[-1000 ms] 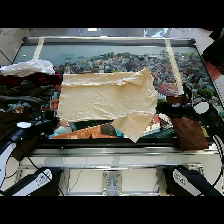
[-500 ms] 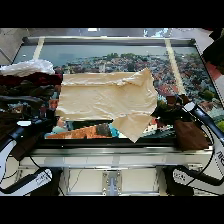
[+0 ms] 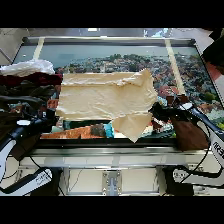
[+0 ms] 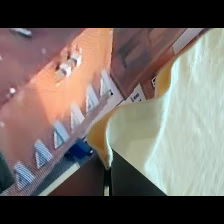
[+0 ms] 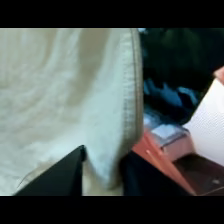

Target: Fold the shirts.

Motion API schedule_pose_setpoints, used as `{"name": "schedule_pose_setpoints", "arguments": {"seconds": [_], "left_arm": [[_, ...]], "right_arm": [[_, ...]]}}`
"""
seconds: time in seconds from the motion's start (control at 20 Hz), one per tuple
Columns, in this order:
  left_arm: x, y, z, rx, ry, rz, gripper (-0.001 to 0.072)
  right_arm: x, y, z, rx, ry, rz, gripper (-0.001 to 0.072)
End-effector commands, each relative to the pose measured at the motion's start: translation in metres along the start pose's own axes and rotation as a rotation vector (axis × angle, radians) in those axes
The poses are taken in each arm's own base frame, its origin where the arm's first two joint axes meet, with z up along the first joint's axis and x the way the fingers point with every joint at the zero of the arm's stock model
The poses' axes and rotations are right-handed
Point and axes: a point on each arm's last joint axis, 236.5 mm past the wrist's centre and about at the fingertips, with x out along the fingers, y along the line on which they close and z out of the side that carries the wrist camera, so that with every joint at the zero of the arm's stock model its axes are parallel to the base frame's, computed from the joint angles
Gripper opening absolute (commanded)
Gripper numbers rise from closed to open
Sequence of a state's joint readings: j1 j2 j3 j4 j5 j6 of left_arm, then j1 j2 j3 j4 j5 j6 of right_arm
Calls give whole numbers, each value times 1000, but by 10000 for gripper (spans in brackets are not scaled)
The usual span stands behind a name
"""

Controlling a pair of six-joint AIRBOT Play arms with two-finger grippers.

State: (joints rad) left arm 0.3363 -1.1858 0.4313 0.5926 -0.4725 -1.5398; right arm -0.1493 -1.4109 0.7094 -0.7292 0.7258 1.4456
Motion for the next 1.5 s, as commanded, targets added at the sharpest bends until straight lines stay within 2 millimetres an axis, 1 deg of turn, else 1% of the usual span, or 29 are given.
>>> {"name": "schedule_pose_setpoints", "arguments": {"seconds": [0.0,0.05,0.1,0.15,0.2,0.25,0.3,0.35,0.4,0.45,0.5,0.55,0.6,0.65,0.7,0.75,0.8,0.85,0.9,0.95,1.0,1.05,1.1,1.15,1.2,1.3,1.35,1.45], "left_arm": [[-1,-2,-6,83,25,-6,13],[-3,-4,-9,161,35,-15,13],[-7,-11,-10,254,42,-35,12],[-16,-23,-9,348,36,-68,12],[-29,-40,-6,443,24,-108,11],[-48,-61,-3,556,2,-155,11],[-69,-82,0,666,-30,-195,11],[-99,-106,6,773,-93,-234,11],[-132,-128,11,850,-168,-265,11],[-174,-151,13,939,-265,-293,11],[-216,-168,11,1031,-358,-302,11],[-262,-182,6,1121,-464,-294,11],[-307,-193,0,1147,-564,-291,10],[-357,-202,-3,1135,-689,-281,10],[-402,-208,-3,1130,-814,-257,10],[-441,-214,-3,1136,-922,-229,10],[-467,-224,-10,1154,-972,-236,9],[-482,-233,-15,1173,-979,-244,9],[-485,-243,-17,1180,-954,-270,10],[-479,-255,-14,1174,-912,-308,10],[-463,-265,-11,1156,-845,-359,10],[-438,-274,-9,1147,-737,-409,10],[-409,-281,-7,1147,-614,-450,10],[-375,-284,-5,1138,-479,-473,9],[-340,-285,1,1129,-374,-459,9],[-259,-274,16,1147,-203,-344,9],[-216,-263,25,1166,-134,-259,9],[-140,-251,44,1193,-77,-136,9]], "right_arm": [[8,19,-2,-10,18,101,21],[4,32,-3,-59,20,149,12],[-5,49,-3,-129,18,196,12],[-21,69,-1,-204,5,240,11],[-42,91,1,-274,-17,279,11],[-71,114,1,-383,-47,305,11],[-100,133,-4,-498,-68,314,11],[-136,149,-14,-638,-89,301,10],[-171,160,-29,-762,-105,283,10],[-209,168,-46,-888,-131,246,10],[-247,171,-60,-999,-181,193,10],[-283,177,-72,-1072,-261,155,10],[-320,189,-82,-1094,-374,147,11],[-361,206,-94,-1109,-513,168,11],[-401,224,-105,-1138,-659,198,10],[-435,238,-113,-1164,-786,220,10],[-462,248,-117,-1180,-882,226,9],[-478,253,-117,-1184,-933,222,9],[-482,256,-110,-1185,-943,206,9],[-479,258,-99,-1179,-933,189,9],[-468,260,-83,-1165,-901,180,9],[-453,261,-66,-1146,-859,171,9],[-432,261,-45,-1122,-800,161,8],[-407,260,-23,-1092,-731,157,8],[-381,259,-4,-1062,-664,160,8],[-321,254,32,-1014,-519,174,8],[-288,248,50,-996,-451,172,9],[-229,230,92,-915,-377,147,9]]}}
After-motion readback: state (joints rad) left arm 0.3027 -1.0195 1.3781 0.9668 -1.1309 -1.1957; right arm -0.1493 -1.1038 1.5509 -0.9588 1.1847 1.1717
